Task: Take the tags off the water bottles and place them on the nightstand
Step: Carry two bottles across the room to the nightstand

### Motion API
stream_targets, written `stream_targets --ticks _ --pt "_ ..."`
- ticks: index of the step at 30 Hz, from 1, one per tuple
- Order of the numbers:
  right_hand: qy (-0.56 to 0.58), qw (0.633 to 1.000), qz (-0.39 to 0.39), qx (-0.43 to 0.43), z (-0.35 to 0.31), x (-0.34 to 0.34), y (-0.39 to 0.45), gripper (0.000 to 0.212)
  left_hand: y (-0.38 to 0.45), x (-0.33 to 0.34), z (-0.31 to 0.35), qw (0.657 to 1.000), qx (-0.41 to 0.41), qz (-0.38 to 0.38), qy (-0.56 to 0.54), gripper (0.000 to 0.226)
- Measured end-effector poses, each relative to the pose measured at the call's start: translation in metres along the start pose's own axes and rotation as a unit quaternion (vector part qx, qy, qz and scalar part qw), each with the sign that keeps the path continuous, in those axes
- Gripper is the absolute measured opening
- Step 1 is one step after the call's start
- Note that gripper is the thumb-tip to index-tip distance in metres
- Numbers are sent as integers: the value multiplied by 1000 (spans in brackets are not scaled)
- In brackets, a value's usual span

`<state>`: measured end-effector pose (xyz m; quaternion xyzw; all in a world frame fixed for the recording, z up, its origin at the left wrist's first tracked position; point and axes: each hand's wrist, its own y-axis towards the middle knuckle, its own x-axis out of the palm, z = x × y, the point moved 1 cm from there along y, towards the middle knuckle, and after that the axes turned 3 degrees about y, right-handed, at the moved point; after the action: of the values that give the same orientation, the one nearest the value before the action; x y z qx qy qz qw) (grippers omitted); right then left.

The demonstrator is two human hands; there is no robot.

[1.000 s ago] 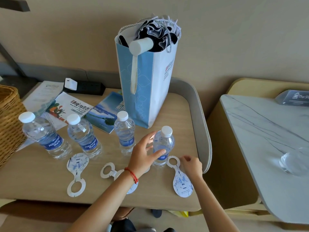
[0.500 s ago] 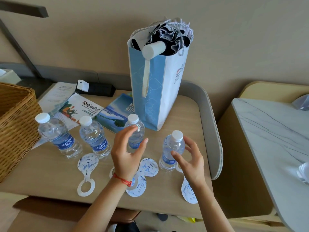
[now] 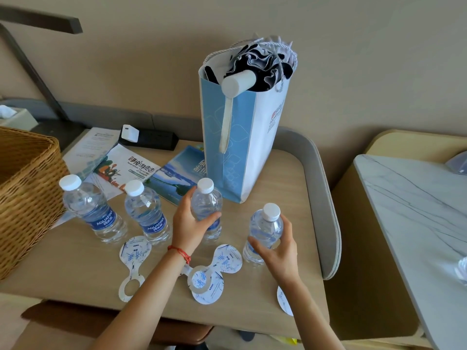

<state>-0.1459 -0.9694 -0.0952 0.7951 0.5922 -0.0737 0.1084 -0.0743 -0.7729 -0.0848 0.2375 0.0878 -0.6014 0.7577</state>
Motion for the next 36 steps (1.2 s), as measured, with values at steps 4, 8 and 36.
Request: stream_targets --ticks 4,8,36 --pt "-14 1000 19 -6 -2 1 5 67 4 2 -5 1000 -28 -1 9 64" --pt "-10 1000 29 4 -5 2 12 67 8 1 -3 999 -33 16 1 55" --pt "81 979 188 -8 -72 -40 -26 36 20 -30 57 951 -70 -143 -263 43"
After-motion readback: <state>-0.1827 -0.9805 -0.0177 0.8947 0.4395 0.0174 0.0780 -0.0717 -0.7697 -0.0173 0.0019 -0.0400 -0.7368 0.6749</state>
